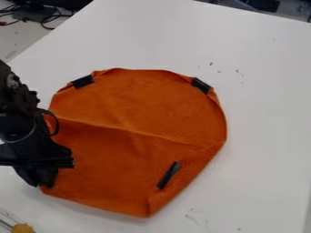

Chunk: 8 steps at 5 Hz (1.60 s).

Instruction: Fold the cloth from bottom left to top right

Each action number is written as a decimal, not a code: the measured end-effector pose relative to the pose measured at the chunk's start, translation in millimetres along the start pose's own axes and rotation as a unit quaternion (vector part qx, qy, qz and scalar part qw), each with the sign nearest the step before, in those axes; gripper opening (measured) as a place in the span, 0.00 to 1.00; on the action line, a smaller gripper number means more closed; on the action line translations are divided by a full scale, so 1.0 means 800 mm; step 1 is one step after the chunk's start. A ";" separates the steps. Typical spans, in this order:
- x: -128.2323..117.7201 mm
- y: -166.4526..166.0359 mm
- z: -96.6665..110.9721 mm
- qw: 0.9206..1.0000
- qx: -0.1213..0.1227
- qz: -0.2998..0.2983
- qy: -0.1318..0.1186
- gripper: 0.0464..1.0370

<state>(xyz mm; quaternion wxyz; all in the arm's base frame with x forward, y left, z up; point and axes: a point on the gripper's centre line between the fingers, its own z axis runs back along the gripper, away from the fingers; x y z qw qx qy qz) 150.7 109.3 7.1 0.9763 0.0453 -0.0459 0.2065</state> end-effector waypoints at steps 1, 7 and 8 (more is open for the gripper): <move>-0.006 0.016 0.042 0.999 0.049 0.009 -0.016 0.08; 0.107 -0.129 0.084 0.994 0.028 -0.103 -0.009 0.06; 0.114 -0.152 0.063 0.991 -0.003 -0.132 0.026 0.23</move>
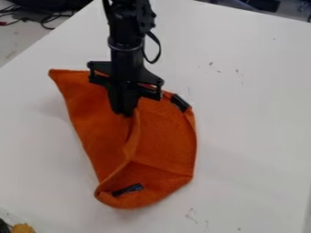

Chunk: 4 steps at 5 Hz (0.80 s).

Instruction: Fold the cloth from bottom left to top right

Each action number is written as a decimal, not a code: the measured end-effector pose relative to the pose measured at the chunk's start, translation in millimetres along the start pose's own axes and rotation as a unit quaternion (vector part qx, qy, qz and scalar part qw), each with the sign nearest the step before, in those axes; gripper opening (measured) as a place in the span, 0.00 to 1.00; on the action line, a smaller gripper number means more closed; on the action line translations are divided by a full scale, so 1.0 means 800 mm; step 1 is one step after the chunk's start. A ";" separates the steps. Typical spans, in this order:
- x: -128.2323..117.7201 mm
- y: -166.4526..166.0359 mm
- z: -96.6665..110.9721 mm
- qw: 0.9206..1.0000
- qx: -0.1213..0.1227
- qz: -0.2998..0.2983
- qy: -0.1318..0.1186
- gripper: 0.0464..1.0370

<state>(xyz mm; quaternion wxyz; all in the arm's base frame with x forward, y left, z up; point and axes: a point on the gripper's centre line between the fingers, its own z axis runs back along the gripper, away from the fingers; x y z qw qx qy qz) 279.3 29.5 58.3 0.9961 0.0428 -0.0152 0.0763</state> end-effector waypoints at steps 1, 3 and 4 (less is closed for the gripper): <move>0.003 -0.009 -0.011 1.000 -0.021 0.006 0.004 0.52; 0.006 -0.019 -0.017 0.999 -0.046 0.013 -0.012 0.98; 0.005 -0.033 -0.015 0.999 -0.047 0.003 -0.014 0.97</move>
